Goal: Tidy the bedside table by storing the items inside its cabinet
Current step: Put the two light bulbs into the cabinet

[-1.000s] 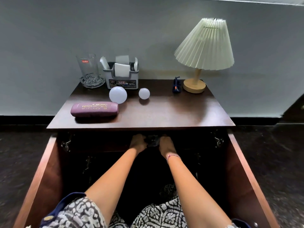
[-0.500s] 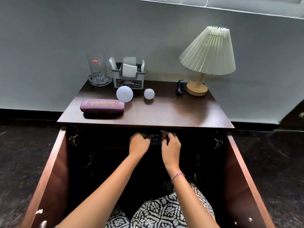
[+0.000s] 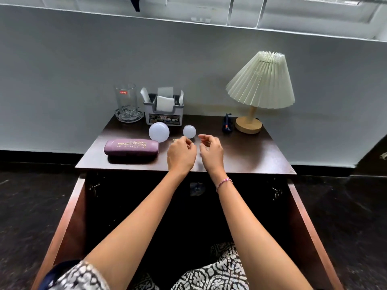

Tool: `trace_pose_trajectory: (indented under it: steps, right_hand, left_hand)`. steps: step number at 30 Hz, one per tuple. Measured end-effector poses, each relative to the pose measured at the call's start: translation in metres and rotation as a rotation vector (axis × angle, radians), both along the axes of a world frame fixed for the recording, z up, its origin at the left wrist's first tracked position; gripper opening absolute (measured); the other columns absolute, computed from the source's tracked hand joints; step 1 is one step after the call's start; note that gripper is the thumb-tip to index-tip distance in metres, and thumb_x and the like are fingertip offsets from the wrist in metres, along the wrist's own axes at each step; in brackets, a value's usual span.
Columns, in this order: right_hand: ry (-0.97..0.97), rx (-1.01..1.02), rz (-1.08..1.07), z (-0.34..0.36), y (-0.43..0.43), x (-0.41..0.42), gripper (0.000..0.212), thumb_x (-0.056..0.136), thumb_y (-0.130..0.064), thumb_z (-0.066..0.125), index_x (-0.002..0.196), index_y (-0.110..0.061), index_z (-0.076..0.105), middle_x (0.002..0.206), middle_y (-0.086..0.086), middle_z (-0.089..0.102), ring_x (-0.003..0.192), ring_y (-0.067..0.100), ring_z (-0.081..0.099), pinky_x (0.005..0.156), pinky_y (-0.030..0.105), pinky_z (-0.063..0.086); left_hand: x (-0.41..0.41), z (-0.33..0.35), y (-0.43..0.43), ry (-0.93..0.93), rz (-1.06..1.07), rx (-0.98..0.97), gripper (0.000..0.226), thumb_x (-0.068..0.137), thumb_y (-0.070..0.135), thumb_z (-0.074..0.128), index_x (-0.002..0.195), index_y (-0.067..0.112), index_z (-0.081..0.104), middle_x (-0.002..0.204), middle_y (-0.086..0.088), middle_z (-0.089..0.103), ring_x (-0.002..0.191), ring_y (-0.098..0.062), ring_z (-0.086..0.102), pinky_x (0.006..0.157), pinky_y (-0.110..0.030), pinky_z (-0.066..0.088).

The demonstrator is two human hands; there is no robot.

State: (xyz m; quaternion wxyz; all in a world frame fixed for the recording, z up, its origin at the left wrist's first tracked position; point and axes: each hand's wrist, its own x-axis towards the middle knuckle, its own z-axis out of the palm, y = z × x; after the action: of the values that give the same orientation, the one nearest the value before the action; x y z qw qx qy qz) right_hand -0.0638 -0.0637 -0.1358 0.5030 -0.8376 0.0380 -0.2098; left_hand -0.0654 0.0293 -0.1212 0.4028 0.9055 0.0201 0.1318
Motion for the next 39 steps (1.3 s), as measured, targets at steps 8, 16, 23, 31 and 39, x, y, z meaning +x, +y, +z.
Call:
trace_pose_trajectory:
  steps: [8,16,23,31,39]
  right_hand:
    - [0.164,-0.116,0.139,-0.005,-0.003,0.036,0.06,0.084,0.004,0.052,0.141,-0.003,0.031,0.141,0.017,0.034,0.132,0.026,0.039,0.111,0.034,0.034]
    - [0.138,-0.007,0.177,-0.006,-0.001,0.047,0.065,0.084,0.012,0.042,0.145,-0.005,0.029,0.142,0.014,0.046,0.13,0.022,0.046,0.106,0.019,0.034]
    - [0.054,0.07,0.122,-0.008,-0.004,0.048,0.056,0.083,0.015,0.045,0.136,-0.003,0.045,0.126,0.019,0.055,0.117,0.025,0.055,0.105,0.033,0.043]
    - [-0.037,0.17,0.063,-0.006,-0.003,0.045,0.046,0.082,0.016,0.04,0.119,-0.002,0.061,0.113,0.018,0.063,0.103,0.024,0.063,0.097,0.035,0.05]
    - [0.014,0.165,-0.1,-0.005,-0.006,0.039,0.04,0.087,0.009,0.04,0.119,-0.002,0.061,0.112,0.018,0.066,0.104,0.025,0.063,0.1,0.031,0.047]
  left_hand:
    - [0.044,-0.013,-0.006,-0.021,-0.063,-0.097,0.056,0.081,-0.004,0.047,0.135,0.001,0.035,0.138,-0.022,0.039,0.129,-0.034,0.036,0.107,-0.032,0.025]
    - [0.055,-0.016,-0.005,-0.011,-0.093,-0.103,0.07,0.078,-0.011,0.042,0.144,0.003,0.027,0.143,-0.021,0.041,0.134,-0.031,0.037,0.108,-0.027,0.025]
    - [0.061,-0.022,-0.005,-0.112,-0.054,-0.121,0.051,0.078,0.005,0.064,0.127,0.003,0.05,0.126,-0.017,0.058,0.119,-0.031,0.052,0.102,-0.031,0.037]
    - [0.056,-0.021,-0.002,-0.156,-0.01,-0.292,0.042,0.071,0.012,0.077,0.108,0.006,0.058,0.104,-0.013,0.068,0.091,-0.026,0.067,0.081,-0.027,0.053]
    - [0.043,-0.021,0.015,-0.064,-0.109,-0.437,0.042,0.072,0.02,0.08,0.108,0.008,0.061,0.108,-0.009,0.068,0.084,-0.013,0.062,0.08,-0.023,0.05]
